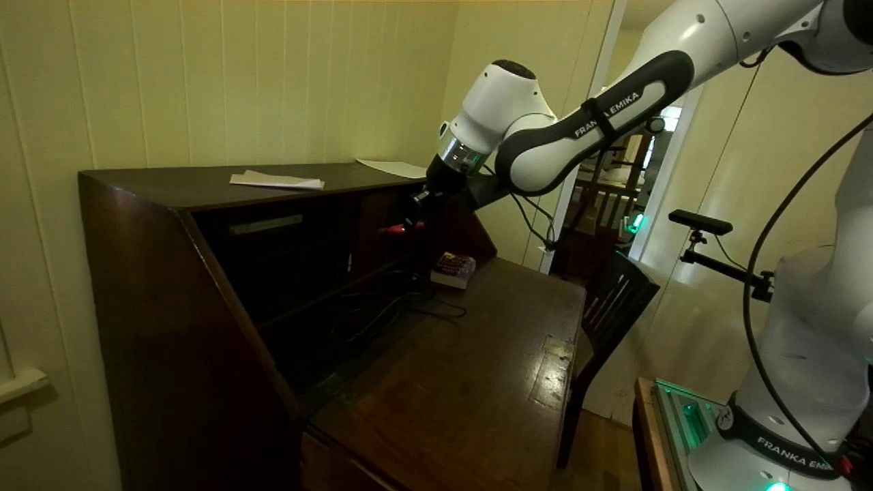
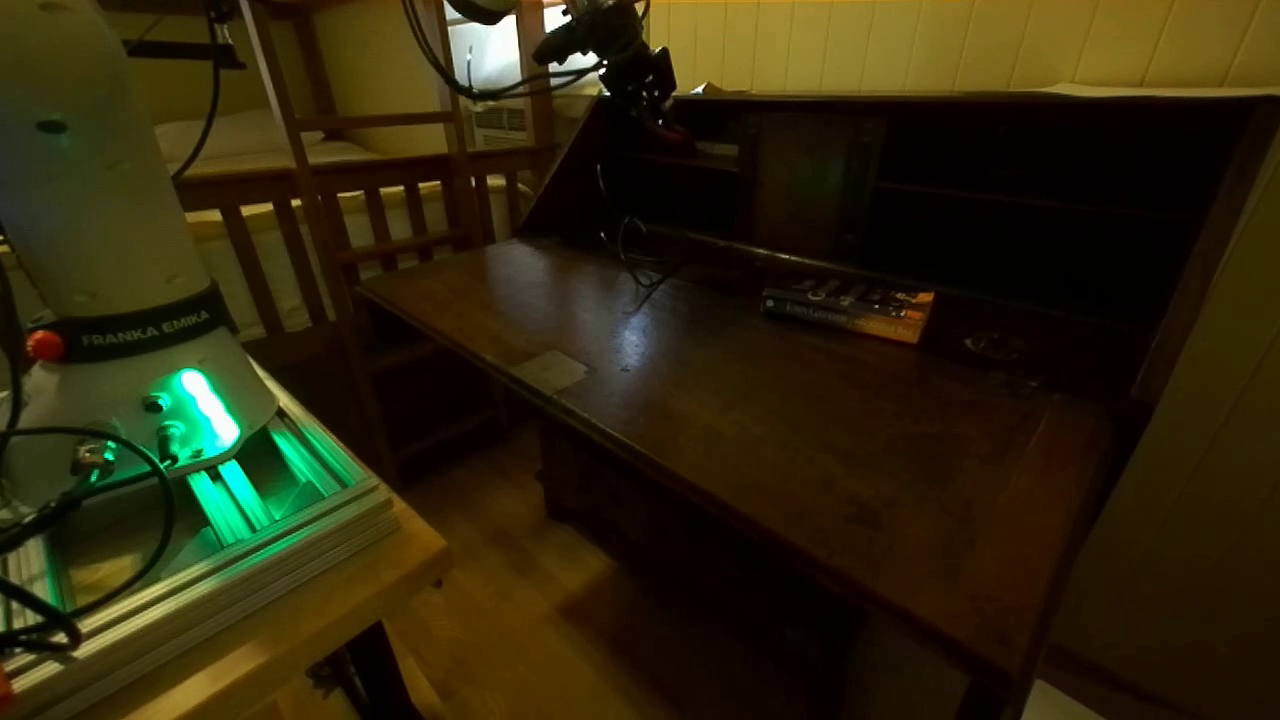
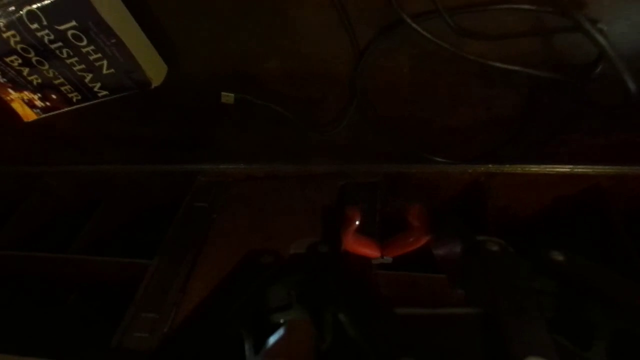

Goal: Put the pen on the top, on the desk shelf

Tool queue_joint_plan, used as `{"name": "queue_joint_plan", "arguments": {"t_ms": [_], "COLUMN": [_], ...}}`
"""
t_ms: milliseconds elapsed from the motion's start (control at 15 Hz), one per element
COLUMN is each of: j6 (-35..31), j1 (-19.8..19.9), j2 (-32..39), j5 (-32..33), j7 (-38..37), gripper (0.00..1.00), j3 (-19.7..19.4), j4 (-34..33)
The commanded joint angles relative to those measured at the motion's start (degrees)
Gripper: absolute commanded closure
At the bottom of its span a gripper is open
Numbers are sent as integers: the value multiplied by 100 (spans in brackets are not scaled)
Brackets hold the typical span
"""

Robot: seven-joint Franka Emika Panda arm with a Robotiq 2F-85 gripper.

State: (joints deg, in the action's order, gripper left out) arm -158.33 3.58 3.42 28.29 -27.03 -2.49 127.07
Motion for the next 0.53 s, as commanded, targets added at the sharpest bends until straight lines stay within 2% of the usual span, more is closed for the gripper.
{"name": "queue_joint_plan", "arguments": {"t_ms": [0,200,333,467], "j6": [133,402,639,762], "j1": [-253,-417,-473,-507], "j2": [564,1112,1505,1732], "j5": [1076,1920,2028,2088], "j7": [-1548,-2534,-2609,-2491], "gripper": [76,76,76,76], "j3": [-131,-248,-242,-220], "j4": [-829,-1557,-1982,-2139]}}
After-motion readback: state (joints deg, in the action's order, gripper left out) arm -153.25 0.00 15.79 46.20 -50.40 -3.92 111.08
